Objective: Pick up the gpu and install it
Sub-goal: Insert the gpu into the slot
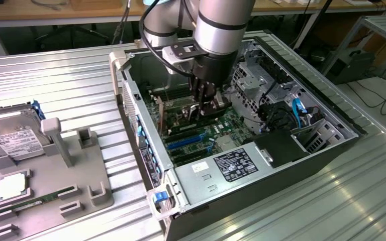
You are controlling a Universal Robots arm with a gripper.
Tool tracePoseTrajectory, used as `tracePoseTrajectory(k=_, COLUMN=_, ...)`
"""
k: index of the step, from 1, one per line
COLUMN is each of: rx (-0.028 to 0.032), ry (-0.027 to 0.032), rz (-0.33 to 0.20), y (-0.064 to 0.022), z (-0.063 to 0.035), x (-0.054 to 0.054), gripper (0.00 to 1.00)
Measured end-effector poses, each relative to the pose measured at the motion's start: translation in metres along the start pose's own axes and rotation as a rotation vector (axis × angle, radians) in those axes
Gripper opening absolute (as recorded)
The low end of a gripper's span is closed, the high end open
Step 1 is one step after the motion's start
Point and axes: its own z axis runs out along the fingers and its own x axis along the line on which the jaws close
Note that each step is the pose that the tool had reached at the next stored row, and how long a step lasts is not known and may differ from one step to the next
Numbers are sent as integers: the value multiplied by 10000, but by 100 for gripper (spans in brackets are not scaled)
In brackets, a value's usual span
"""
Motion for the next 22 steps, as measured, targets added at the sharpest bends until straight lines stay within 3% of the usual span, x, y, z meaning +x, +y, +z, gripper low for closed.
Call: tracePoseTrajectory(k=22, rx=-7, ry=1, rz=-3, y=53, z=182, x=47, gripper=28)
